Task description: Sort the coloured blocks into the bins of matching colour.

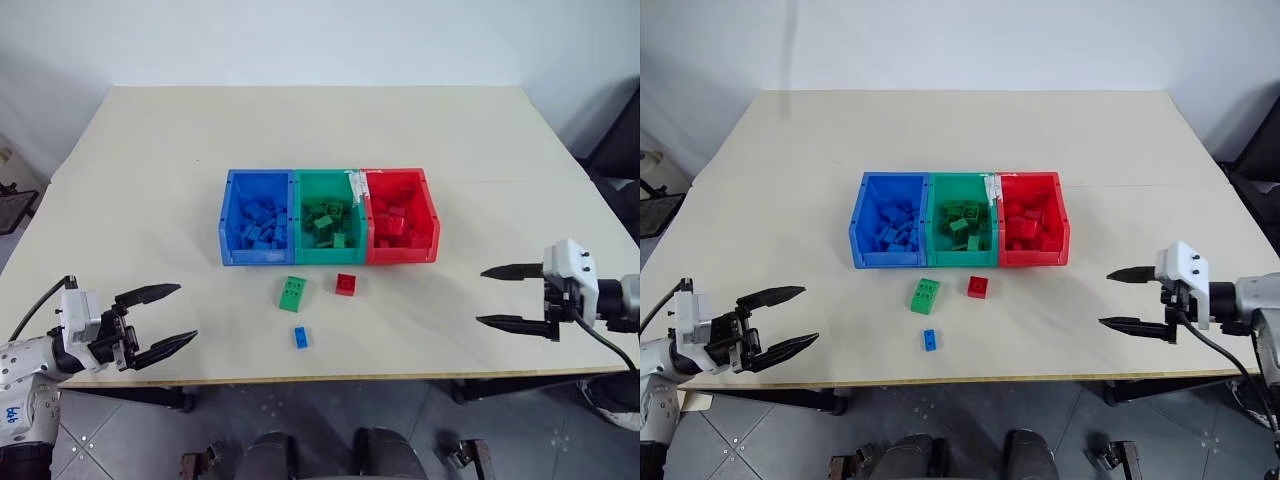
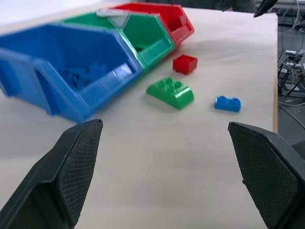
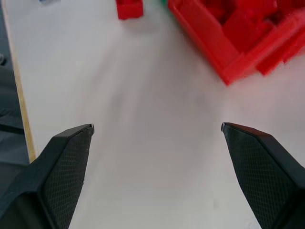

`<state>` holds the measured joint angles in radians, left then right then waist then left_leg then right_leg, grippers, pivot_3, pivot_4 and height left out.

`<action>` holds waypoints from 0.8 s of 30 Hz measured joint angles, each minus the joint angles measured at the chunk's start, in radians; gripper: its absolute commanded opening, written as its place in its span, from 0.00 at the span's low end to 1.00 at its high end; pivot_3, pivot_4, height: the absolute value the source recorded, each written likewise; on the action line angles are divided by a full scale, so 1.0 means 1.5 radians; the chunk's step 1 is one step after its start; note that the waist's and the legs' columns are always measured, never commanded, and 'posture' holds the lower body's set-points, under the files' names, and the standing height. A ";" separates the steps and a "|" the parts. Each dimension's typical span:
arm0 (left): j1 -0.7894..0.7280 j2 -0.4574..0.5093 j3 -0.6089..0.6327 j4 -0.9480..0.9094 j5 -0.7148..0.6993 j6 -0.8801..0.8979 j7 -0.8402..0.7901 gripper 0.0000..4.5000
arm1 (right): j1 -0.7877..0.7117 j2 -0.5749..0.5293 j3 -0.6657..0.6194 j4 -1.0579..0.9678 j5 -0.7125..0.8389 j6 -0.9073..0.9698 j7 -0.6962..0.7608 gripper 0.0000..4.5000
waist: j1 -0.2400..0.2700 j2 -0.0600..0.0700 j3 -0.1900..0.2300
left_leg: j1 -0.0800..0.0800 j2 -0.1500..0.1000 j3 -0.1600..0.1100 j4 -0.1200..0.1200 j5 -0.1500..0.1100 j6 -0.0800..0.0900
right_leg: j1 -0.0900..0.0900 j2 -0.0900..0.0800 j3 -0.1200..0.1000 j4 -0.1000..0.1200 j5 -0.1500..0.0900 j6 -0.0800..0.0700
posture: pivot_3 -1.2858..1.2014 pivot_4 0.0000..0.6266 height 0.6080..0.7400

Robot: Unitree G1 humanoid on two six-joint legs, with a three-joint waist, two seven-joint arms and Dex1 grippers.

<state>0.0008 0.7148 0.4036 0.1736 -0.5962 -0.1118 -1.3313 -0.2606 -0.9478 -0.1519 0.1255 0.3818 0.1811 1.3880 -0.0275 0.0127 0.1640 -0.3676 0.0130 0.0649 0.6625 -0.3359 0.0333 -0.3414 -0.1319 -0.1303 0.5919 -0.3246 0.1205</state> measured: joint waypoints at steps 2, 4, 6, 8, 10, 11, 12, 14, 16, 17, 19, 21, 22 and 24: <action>0.001 0.000 -0.002 -0.001 0.001 0.001 0.001 1.00 | -0.007 0.029 0.027 -0.036 -0.006 0.033 -0.040 0.99 | 0.000 0.000 0.000 | 0.000 0.000 0.000 0.000 0.000 0.000 | 0.000 0.000 0.000 0.000 0.000 0.000 | 0.52 0.24 1.00; 0.004 -0.001 -0.003 -0.005 0.001 0.002 0.008 1.00 | -0.031 0.084 0.066 -0.075 -0.018 0.082 -0.100 0.99 | 0.000 0.000 0.000 | 0.000 0.000 0.000 0.000 0.000 0.000 | 0.000 0.000 0.000 0.000 0.000 0.000 | 0.52 0.24 1.00; 0.005 -0.006 -0.009 -0.020 0.001 0.004 0.014 1.00 | -0.054 0.146 0.113 -0.110 -0.025 0.121 -0.152 0.99 | 0.000 0.000 0.000 | 0.000 0.000 -0.001 0.000 0.000 -0.001 | -0.001 0.000 0.000 0.001 0.000 0.000 | 0.52 0.24 1.00; 0.013 -0.006 -0.010 -0.037 0.001 0.005 0.020 1.00 | -0.063 0.177 0.150 -0.122 -0.031 0.145 -0.183 0.99 | 0.003 0.000 0.000 | -0.001 -0.001 -0.002 0.000 0.000 0.000 | -0.001 0.000 0.000 0.001 0.000 0.000 | 0.52 0.24 1.00; 0.031 -0.006 -0.008 -0.042 0.001 0.007 0.026 1.00 | -0.076 0.198 0.166 -0.121 -0.044 0.155 -0.208 0.99 | 0.005 0.000 0.000 | -0.001 -0.001 -0.002 0.000 0.000 0.000 | -0.001 -0.001 0.000 0.001 0.000 0.000 | 0.52 0.24 1.00; 0.038 -0.007 -0.007 -0.047 0.001 0.009 0.030 1.00 | -0.083 0.208 0.176 -0.119 -0.052 0.155 -0.217 0.99 | 0.006 0.000 0.000 | -0.001 -0.001 -0.002 0.000 0.000 0.000 | 0.000 -0.001 0.000 0.001 0.000 0.000 | 0.52 0.24 1.00; 0.041 -0.008 -0.006 -0.055 0.001 0.009 0.034 1.00 | -0.088 0.220 0.187 -0.115 -0.060 0.154 -0.224 0.99 | 0.007 -0.001 0.000 | -0.001 -0.001 -0.003 0.000 0.000 0.000 | 0.000 -0.001 0.000 0.001 0.000 0.000 | 0.52 0.24 1.00; 0.051 -0.009 -0.004 -0.065 -0.001 0.010 0.039 1.00 | -0.100 0.246 0.211 -0.095 -0.077 0.146 -0.233 0.99 | 0.005 -0.001 0.000 | -0.001 -0.001 -0.003 0.000 0.000 0.000 | 0.000 -0.001 0.000 0.001 0.000 0.000 | 0.52 0.24 1.00; 0.062 -0.010 0.001 -0.081 -0.001 0.010 0.045 1.00 | -0.111 0.276 0.235 -0.059 -0.095 0.128 -0.243 0.99 | 0.002 -0.001 0.000 | -0.001 -0.001 -0.003 0.000 0.000 0.000 | 0.000 0.000 0.000 0.001 0.000 0.000 | 0.52 0.24 1.00; 0.064 -0.010 0.002 -0.084 -0.002 0.010 0.047 1.00 | -0.115 0.284 0.243 -0.045 -0.103 0.122 -0.246 0.99 | 0.001 -0.001 0.000 | -0.001 -0.001 -0.003 0.000 0.000 0.000 | 0.000 0.000 0.000 0.002 0.000 0.000 | 0.52 0.24 1.00; 0.074 -0.010 0.007 -0.090 -0.003 0.011 0.051 1.00 | -0.135 0.304 0.255 -0.013 -0.117 0.097 -0.249 0.99 | -0.001 -0.001 0.000 | 0.000 -0.001 -0.002 0.000 0.000 0.000 | -0.001 0.000 0.000 0.002 0.000 0.000 | 0.52 0.24 1.00; 0.081 -0.013 0.008 -0.098 -0.003 0.011 0.053 1.00 | -0.154 0.326 0.259 0.018 -0.129 0.079 -0.254 0.99 | -0.001 -0.001 0.000 | -0.001 -0.001 -0.002 0.000 0.000 0.000 | -0.001 0.000 0.000 0.002 0.000 0.000 | 0.52 0.24 1.00; 0.085 -0.013 0.009 -0.104 -0.004 0.012 0.053 1.00 | -0.161 0.333 0.261 0.031 -0.133 0.071 -0.256 0.99 | -0.002 -0.001 0.000 | 0.000 -0.001 -0.002 0.000 0.000 0.000 | -0.001 0.000 0.000 0.002 0.000 0.000 | 0.52 0.24 1.00; 0.091 -0.013 0.011 -0.108 -0.005 0.012 0.054 1.00 | -0.171 0.343 0.262 0.051 -0.138 0.057 -0.259 0.96 | -0.002 -0.001 0.000 | 0.000 -0.001 -0.002 0.000 0.000 0.000 | -0.001 0.000 0.000 0.003 0.000 0.000 | 0.52 0.24 1.00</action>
<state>0.1369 0.6948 0.4202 0.0114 -0.6030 -0.0944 -1.2503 -0.5168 -0.4325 0.2414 0.2015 0.1751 0.2670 1.0002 -0.0303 0.0118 0.1636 -0.3679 0.0121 0.0617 0.6624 -0.3359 0.0330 -0.3427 -0.1313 -0.1302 0.5959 -0.3245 0.1205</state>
